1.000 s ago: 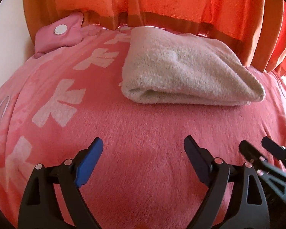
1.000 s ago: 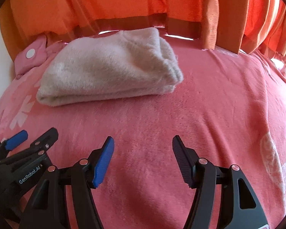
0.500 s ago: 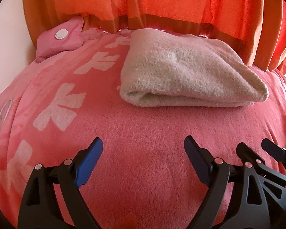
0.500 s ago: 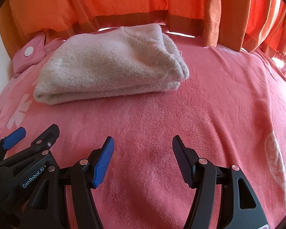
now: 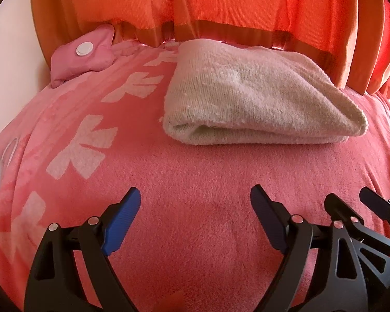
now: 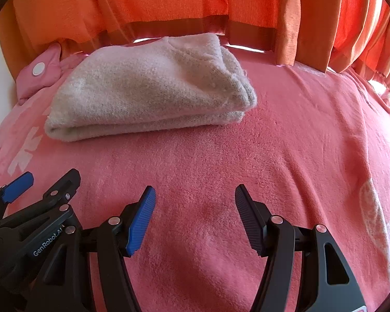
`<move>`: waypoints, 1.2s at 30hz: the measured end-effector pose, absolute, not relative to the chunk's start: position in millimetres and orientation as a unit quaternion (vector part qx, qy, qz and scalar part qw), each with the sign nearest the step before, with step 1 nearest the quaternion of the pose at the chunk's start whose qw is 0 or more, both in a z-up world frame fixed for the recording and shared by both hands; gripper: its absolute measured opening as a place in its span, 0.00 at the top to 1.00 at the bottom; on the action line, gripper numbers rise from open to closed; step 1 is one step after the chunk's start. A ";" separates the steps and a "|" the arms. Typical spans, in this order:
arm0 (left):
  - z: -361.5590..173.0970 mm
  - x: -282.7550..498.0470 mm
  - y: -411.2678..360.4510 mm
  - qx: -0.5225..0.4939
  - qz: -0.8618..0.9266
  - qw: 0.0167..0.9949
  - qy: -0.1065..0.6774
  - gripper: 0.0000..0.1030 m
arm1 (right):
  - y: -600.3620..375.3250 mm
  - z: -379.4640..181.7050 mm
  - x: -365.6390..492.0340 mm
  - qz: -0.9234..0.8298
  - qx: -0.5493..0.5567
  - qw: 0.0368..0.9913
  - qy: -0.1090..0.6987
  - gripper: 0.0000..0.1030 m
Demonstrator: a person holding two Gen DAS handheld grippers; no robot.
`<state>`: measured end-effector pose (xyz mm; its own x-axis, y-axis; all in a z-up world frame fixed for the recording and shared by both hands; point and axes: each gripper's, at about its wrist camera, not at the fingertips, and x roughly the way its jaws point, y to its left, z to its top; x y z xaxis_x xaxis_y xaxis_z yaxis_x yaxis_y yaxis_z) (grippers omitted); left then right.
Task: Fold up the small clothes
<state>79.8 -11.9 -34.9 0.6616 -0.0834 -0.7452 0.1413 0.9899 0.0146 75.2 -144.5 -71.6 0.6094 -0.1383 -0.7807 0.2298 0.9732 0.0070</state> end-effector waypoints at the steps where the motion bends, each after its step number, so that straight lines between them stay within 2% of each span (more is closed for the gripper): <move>1: -34.8 79.8 -12.0 0.036 -0.061 0.911 0.407 0.19 | -144.8 -71.5 75.4 -0.103 0.053 0.896 0.430 0.40; 31: -37.6 78.5 -7.5 0.041 -0.048 0.913 0.403 0.20 | -140.0 -72.0 73.6 -0.117 0.052 0.897 0.423 0.40; 36: -38.1 80.5 -8.8 0.046 -0.053 0.911 0.406 0.23 | -138.1 -73.2 74.1 -0.120 0.050 0.896 0.425 0.40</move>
